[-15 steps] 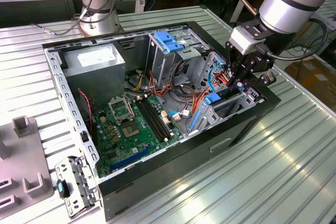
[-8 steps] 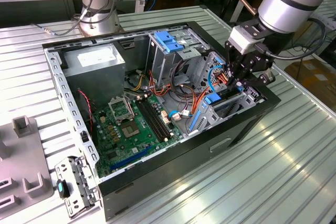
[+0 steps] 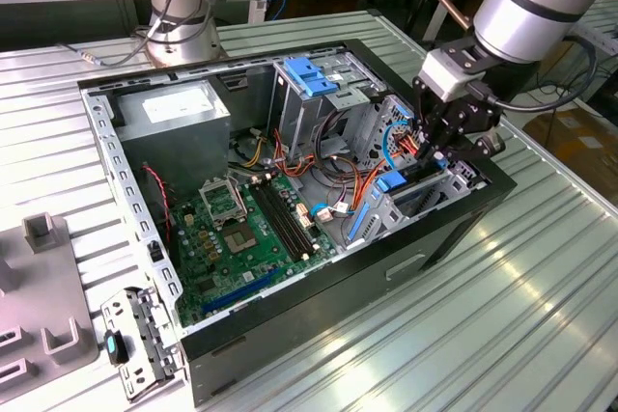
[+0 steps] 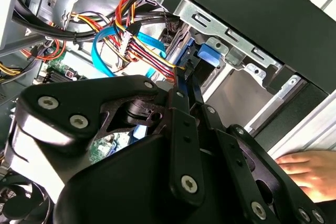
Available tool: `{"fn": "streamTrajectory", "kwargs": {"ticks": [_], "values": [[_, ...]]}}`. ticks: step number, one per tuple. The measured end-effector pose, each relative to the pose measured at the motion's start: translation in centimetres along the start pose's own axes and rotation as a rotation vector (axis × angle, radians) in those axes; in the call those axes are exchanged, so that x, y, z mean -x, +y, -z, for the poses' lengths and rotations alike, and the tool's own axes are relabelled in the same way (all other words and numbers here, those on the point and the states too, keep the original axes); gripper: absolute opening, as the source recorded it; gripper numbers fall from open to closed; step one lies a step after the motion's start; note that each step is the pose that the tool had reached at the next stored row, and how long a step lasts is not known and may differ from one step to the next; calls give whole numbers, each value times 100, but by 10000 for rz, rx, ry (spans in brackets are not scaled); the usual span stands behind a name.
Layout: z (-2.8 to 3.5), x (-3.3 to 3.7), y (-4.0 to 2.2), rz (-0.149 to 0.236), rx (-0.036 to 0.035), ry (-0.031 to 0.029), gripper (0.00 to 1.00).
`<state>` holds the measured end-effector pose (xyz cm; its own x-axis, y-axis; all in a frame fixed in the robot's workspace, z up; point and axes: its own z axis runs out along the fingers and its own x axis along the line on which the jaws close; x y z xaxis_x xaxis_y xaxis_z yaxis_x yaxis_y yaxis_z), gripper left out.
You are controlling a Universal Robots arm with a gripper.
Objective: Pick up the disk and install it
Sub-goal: 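Insert the first disk wire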
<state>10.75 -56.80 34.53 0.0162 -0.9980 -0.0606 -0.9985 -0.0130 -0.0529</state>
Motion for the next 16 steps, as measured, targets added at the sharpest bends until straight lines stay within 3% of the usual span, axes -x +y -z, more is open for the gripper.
{"fn": "streamTrajectory", "kwargs": {"ticks": [16], "values": [[-63, -4, 3, -2, 22, 0, 17]]}}
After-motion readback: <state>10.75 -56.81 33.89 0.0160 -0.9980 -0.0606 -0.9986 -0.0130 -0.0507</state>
